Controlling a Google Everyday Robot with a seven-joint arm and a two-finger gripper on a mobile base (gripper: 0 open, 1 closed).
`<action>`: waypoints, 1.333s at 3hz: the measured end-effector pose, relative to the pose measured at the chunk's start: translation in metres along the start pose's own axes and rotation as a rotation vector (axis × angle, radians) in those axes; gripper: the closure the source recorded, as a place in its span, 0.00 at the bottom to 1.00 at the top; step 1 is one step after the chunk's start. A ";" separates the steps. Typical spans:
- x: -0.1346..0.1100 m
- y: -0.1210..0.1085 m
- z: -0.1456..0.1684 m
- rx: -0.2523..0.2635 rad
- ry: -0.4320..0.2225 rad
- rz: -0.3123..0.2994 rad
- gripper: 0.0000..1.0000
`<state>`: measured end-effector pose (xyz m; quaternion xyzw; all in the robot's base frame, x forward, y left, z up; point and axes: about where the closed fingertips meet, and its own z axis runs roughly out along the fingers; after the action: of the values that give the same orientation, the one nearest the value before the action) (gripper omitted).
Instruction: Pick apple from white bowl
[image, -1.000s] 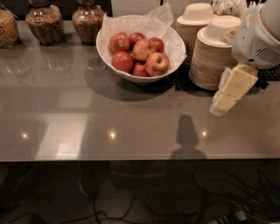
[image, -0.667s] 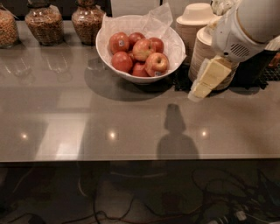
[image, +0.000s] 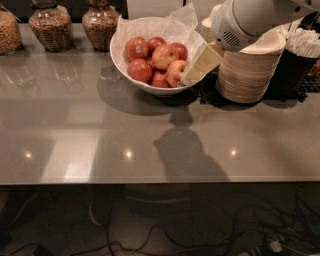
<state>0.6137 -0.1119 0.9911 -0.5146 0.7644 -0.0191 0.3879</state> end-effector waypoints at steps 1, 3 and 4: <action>-0.002 0.000 0.000 0.003 -0.004 0.031 0.00; -0.001 -0.003 0.015 0.041 -0.041 0.096 0.00; -0.008 -0.004 0.029 0.063 -0.082 0.134 0.07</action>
Offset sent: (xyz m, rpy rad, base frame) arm 0.0059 -0.0088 -0.0031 0.0594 -0.0078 -0.0923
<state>0.6360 -0.0971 0.9773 -0.4502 0.7795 0.0040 0.4354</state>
